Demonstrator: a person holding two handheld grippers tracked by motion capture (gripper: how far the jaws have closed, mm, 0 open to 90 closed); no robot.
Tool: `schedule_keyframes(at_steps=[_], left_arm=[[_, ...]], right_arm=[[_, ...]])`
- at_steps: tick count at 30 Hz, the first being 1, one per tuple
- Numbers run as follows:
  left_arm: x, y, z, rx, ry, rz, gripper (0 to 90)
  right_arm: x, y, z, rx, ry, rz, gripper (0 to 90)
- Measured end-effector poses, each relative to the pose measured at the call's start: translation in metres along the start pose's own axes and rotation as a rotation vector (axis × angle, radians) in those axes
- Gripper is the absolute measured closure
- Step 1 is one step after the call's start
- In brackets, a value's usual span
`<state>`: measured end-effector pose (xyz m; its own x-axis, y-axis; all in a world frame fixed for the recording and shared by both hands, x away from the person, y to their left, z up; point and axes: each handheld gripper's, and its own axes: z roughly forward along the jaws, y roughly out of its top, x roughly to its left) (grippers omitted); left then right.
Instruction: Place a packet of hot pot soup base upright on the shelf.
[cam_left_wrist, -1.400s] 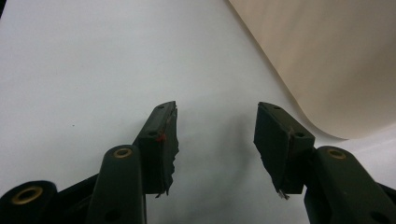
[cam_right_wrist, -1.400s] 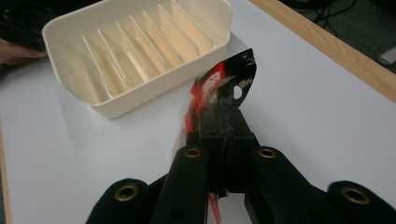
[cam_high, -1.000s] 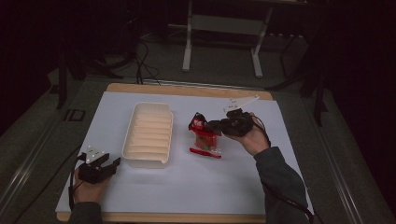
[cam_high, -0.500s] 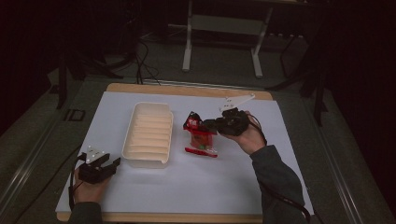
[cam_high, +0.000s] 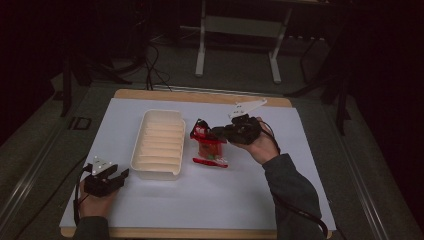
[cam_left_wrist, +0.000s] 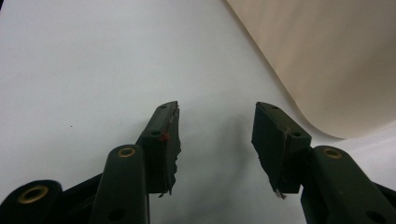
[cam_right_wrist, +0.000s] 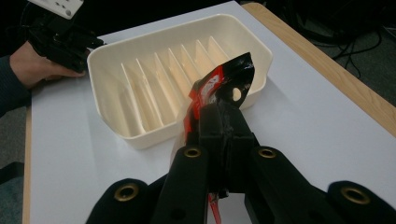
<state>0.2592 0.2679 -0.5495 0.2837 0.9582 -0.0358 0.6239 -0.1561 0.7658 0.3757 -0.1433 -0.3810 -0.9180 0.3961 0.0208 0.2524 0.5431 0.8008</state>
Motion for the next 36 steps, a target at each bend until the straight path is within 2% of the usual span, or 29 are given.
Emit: schedule_keyframes(at_steps=[29, 36], left_arm=[[0.000, 0.000, 0.000, 0.001, -0.001, 0.001, 52.0], [0.000, 0.000, 0.000, 0.001, -0.002, 0.001, 52.0]], right_arm=[[0.020, 0.026, 0.026, -0.021, 0.050, -0.062, 88.8], [0.025, 0.035, 0.037, -0.005, 0.060, -0.079, 88.8]])
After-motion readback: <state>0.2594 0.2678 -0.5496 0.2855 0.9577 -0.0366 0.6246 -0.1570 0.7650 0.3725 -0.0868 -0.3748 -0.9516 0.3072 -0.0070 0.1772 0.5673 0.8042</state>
